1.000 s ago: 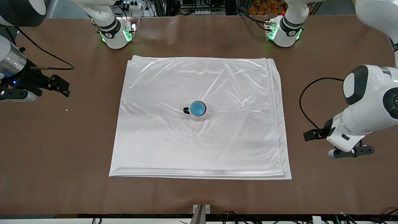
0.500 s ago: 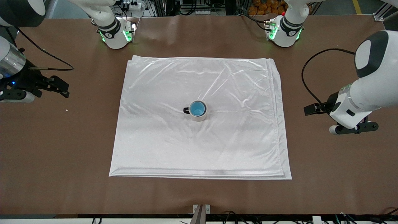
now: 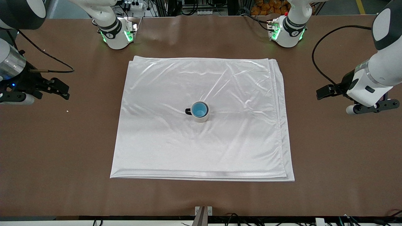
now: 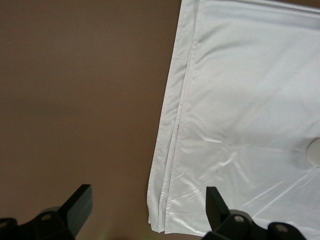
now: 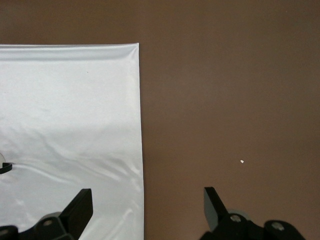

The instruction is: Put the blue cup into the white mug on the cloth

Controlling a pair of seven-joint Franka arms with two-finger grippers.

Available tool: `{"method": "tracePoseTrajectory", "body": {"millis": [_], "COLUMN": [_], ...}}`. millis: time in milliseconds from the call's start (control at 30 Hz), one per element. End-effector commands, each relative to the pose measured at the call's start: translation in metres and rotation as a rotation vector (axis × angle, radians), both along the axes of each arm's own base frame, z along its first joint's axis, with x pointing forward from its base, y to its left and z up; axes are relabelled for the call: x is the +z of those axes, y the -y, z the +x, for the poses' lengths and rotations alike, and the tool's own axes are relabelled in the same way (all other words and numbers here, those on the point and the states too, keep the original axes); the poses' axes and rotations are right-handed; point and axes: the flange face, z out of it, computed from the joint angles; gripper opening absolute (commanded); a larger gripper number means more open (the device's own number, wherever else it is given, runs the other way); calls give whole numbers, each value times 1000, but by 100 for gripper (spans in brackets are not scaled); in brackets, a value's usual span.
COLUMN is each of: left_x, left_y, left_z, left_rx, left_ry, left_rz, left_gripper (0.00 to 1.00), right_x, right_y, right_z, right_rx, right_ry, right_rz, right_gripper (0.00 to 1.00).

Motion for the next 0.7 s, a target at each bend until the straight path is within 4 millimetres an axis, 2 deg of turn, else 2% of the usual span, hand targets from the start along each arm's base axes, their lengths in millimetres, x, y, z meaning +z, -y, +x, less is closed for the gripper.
{"method": "tracePoseTrajectory", "body": {"millis": [0, 67, 233, 367, 500, 667], "left_x": [17, 29, 45, 57, 63, 68], "left_y": [-5, -11, -30, -44, -56, -49], "left_z": [-15, -20, -28, -37, -38, -38], "left_rx": [0, -4, -39, -30, -18, -74], "left_ry": [18, 40, 51, 47, 62, 73], "left_rz": [-2, 3, 3, 7, 22, 64], "left_gripper": [100, 100, 100, 100, 100, 100], "right_x": [0, -1, -4, 10, 17, 31], "right_y": [7, 10, 20, 20, 28, 26], "right_z": [-6, -6, -11, -21, -22, -20], "right_rx": [-34, -37, -57, -67, -84, -80], "right_ry": [5, 4, 5, 20, 30, 58], "right_rz": [19, 19, 18, 44, 46, 53], "right_gripper": [99, 98, 98, 100, 100, 100]}}
